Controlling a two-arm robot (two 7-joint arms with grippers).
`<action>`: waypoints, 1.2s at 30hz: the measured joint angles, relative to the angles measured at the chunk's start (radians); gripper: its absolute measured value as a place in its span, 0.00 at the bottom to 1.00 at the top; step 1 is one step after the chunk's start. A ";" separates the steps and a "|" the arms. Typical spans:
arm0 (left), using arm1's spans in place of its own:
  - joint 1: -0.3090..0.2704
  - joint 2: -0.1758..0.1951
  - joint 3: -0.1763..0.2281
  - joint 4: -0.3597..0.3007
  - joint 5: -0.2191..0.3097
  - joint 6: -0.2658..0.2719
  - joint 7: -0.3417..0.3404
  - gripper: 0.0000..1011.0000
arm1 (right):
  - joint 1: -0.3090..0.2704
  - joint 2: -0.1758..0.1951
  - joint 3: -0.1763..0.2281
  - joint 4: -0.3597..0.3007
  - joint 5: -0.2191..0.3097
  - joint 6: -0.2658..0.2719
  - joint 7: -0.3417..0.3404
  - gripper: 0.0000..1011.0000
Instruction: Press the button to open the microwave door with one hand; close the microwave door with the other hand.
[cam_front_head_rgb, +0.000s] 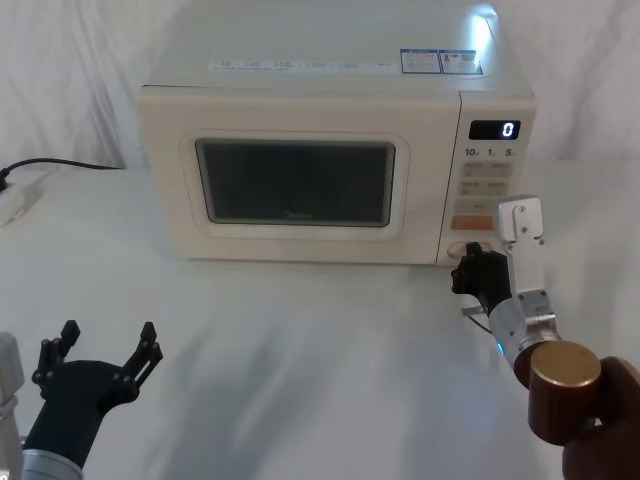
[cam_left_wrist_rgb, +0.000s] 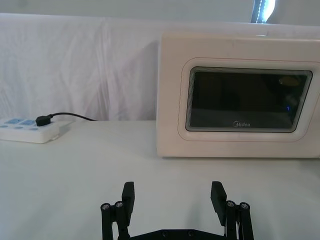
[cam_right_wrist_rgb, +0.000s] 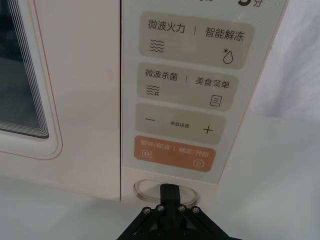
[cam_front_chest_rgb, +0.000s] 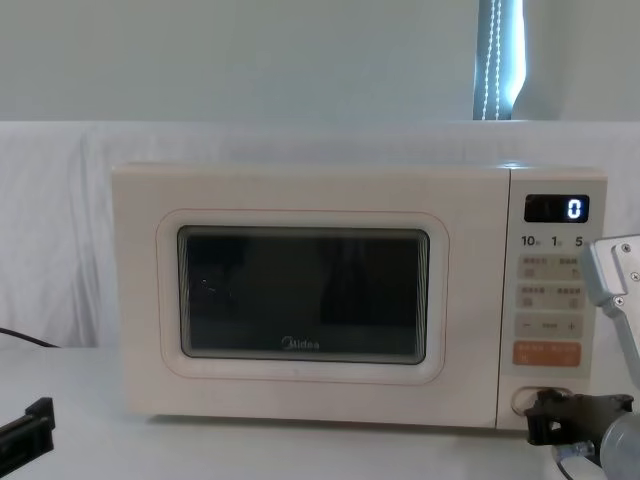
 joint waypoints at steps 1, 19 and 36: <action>0.000 0.000 0.000 0.000 0.000 0.000 0.000 0.99 | 0.004 0.000 0.000 0.006 0.000 -0.002 0.000 0.00; 0.000 0.000 0.000 0.000 0.000 0.000 0.000 0.99 | 0.069 -0.003 0.001 0.098 0.006 -0.030 0.005 0.00; 0.000 0.000 0.000 0.000 0.000 0.000 0.000 0.99 | 0.045 0.000 -0.001 0.060 0.015 -0.022 0.020 0.00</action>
